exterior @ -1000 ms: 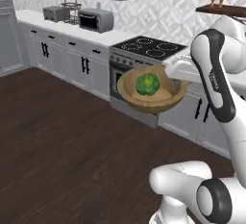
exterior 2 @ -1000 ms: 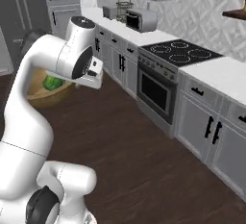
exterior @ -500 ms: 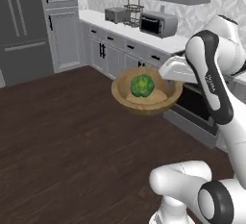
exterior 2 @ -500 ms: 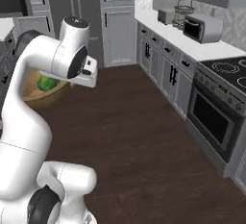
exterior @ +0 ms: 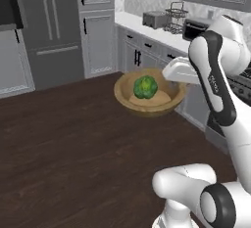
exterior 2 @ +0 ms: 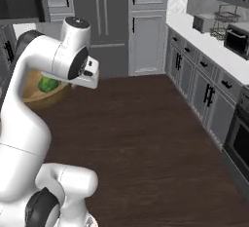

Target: Pick the broccoli from the sink and place it in the bowl. Then pick the bowl and place it in the microwave. Then close the microwave door and press the start button.

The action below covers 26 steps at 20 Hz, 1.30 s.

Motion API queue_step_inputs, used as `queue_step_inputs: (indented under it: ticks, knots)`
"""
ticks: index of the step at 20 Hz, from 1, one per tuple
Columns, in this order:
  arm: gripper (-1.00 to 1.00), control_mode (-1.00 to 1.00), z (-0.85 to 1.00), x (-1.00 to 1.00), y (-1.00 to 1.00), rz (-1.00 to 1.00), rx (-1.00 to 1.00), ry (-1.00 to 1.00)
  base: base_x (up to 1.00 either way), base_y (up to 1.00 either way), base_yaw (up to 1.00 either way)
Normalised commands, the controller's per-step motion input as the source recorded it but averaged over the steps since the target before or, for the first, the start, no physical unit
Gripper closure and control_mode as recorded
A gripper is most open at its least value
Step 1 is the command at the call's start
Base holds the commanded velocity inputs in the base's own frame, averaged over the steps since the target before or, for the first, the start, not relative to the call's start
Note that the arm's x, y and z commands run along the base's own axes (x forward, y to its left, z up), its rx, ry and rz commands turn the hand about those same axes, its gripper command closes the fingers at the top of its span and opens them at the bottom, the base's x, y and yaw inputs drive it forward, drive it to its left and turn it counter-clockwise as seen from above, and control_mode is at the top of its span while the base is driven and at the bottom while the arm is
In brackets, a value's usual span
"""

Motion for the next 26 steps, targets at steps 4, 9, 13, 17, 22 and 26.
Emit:
queue_step_inputs:
  ticks: [4,9,13,17,22,26]
  knots:
    - [1.0,1.0,0.0,0.0,0.0,0.0,0.0,0.0,1.0,-0.12,0.54]
    - [1.0,1.0,0.0,0.0,0.0,0.0,0.0,0.0,1.0,-0.58,0.26]
    - [1.0,1.0,0.0,0.0,0.0,0.0,0.0,0.0,1.0,-0.47,-0.1]
    - [1.0,1.0,0.0,0.0,0.0,0.0,0.0,0.0,1.0,-0.25,-0.07]
    - [1.0,1.0,0.0,0.0,0.0,0.0,0.0,0.0,1.0,-0.3,0.13]
    - [1.0,1.0,0.0,0.0,0.0,0.0,0.0,0.0,1.0,-0.46,0.32]
